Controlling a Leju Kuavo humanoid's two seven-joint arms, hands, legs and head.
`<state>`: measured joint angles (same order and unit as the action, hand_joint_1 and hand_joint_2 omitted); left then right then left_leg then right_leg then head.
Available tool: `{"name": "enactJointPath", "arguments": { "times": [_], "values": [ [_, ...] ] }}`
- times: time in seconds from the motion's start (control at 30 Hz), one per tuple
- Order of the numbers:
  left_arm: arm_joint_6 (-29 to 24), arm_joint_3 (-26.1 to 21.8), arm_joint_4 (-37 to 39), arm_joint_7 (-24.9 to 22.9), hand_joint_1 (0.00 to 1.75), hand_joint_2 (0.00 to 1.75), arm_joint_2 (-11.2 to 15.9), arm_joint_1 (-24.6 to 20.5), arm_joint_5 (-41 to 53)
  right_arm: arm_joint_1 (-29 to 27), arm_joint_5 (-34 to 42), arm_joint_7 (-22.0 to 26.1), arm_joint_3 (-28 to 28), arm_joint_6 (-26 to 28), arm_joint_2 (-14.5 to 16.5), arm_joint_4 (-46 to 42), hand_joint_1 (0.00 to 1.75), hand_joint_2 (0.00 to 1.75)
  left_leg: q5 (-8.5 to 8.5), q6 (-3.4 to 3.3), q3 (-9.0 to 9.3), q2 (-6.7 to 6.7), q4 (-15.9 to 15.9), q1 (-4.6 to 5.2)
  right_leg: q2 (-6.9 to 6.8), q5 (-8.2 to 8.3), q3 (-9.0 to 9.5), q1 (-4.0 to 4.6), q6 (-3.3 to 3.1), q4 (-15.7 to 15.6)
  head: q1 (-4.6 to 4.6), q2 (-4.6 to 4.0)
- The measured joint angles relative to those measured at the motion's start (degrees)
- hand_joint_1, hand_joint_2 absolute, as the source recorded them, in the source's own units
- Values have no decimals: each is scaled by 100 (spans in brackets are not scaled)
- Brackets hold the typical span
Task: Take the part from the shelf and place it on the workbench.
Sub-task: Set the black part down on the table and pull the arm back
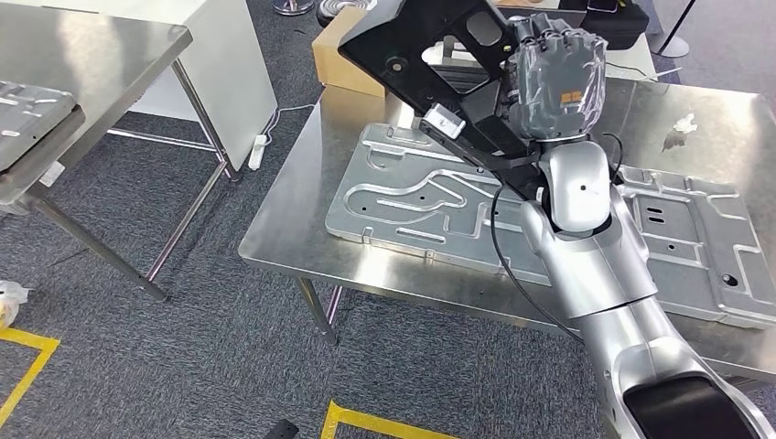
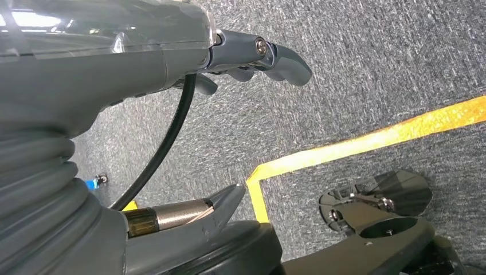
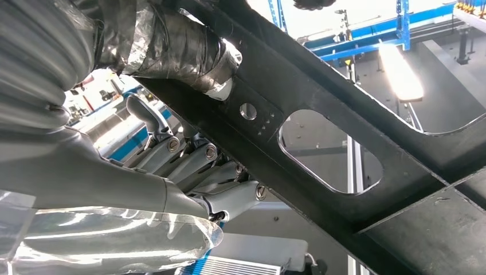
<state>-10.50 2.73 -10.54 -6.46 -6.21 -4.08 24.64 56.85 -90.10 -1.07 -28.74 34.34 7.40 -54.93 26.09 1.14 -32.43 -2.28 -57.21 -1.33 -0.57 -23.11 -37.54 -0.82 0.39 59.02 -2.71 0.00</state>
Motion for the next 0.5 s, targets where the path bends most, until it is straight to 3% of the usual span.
{"name": "enactJointPath", "arguments": {
  "times": [0.5],
  "values": [
    [1,-2,0,-7,0,175,0,-1,57,-39,25,-35,0,-27,29,11,175,175,0,0,0,0,0,0,0,0,0,0,0,0,0,0]
  ]
}}
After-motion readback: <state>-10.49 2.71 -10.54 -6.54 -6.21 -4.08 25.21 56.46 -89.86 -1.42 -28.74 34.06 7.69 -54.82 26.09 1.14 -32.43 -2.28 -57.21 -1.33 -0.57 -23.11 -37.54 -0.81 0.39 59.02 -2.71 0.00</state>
